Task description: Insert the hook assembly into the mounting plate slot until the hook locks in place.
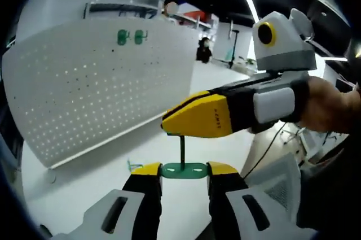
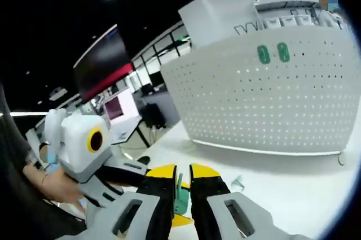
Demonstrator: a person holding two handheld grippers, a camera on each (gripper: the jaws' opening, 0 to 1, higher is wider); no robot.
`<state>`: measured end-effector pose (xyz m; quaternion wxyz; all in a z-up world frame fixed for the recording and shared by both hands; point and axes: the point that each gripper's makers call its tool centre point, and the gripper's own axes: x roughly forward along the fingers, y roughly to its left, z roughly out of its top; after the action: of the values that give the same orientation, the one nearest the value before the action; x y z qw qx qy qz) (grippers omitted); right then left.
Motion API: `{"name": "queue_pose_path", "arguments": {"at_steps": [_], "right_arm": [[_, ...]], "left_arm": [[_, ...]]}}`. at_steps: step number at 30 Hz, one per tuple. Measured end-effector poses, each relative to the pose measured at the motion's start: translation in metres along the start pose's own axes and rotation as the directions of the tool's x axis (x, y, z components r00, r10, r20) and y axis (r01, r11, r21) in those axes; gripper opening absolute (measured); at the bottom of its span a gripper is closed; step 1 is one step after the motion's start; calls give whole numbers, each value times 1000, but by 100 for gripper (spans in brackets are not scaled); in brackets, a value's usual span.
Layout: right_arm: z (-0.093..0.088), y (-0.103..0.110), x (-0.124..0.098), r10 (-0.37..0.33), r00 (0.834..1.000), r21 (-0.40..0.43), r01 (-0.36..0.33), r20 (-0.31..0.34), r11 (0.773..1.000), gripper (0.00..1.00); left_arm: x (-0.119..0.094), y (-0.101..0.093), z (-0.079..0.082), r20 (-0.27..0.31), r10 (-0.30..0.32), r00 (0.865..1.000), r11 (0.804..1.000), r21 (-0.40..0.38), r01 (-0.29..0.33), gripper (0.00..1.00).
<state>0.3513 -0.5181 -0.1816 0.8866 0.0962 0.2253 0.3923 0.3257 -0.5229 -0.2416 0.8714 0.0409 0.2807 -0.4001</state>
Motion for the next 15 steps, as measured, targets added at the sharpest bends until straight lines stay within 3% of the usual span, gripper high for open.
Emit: {"name": "queue_pose_path", "arguments": {"at_steps": [3, 6, 7, 11, 15], "right_arm": [[-5, 6, -6, 71, 995, 45, -67, -76, 997, 10], [-19, 15, -15, 184, 958, 138, -156, -219, 978, 10], [-22, 16, -16, 198, 951, 134, -170, -239, 976, 10], [-39, 12, -24, 194, 922, 89, -174, -336, 981, 9], [-46, 14, -28, 203, 912, 100, -179, -356, 979, 9]], "left_arm": [[-2, 5, -11, -34, -4, 999, 1000, 26, 5, 31], [-4, 11, -17, -52, -4, 999, 998, 57, 7, 31], [-4, 13, -19, -55, -4, 998, 998, 61, 7, 31], [-8, 22, -25, -72, 4, 997, 993, 115, 4, 31], [-11, 27, -26, -83, 13, 996, 983, 183, 3, 31]]}}
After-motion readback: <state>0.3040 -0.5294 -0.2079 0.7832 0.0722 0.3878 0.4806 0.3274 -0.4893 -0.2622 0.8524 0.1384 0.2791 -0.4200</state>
